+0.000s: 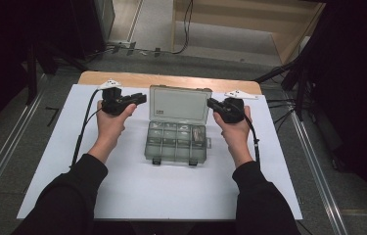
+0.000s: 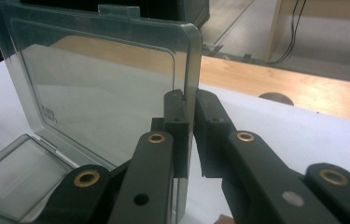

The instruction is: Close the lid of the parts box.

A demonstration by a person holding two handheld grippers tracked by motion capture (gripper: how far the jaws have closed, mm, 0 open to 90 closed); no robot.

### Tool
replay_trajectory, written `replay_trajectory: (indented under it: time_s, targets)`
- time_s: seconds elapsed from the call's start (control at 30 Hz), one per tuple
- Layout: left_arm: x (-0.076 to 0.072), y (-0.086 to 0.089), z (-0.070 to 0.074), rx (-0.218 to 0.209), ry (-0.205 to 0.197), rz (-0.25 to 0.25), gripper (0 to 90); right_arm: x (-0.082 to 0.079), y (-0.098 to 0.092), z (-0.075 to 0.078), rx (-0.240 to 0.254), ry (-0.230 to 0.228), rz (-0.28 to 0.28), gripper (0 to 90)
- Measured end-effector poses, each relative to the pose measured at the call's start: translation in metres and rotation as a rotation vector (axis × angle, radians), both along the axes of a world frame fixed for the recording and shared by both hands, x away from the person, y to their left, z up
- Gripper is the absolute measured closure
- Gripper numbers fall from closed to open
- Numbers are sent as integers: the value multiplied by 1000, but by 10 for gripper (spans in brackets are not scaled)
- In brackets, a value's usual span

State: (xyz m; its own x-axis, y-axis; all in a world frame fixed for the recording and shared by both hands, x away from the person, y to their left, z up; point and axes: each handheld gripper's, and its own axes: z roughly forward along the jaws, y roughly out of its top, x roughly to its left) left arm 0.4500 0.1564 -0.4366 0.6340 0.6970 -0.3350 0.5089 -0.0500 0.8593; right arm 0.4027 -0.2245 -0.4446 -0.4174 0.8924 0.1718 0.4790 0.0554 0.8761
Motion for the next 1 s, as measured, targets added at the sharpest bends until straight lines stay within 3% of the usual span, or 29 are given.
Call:
replay_trajectory:
  time_s: [0.17, 0.3, 0.63, 0.8, 1.0]
  targets:
    - [9, 1, -4, -16, 44, 12, 832, -9, 1, -3, -8, -53, -1, 821]
    - [17, -4, -8, -28, 73, 3, 883, -13, 0, -5, -10, -80, 10, 821]
    - [21, -19, -5, -58, 88, -61, 887, -19, -3, -10, -14, -142, 44, 819]
    - [18, -18, -4, -73, 84, -105, 887, -22, -5, -9, -6, -136, 57, 806]
    - [14, -16, -3, -92, 69, -139, 890, -31, -13, -6, 50, -115, 80, 634]
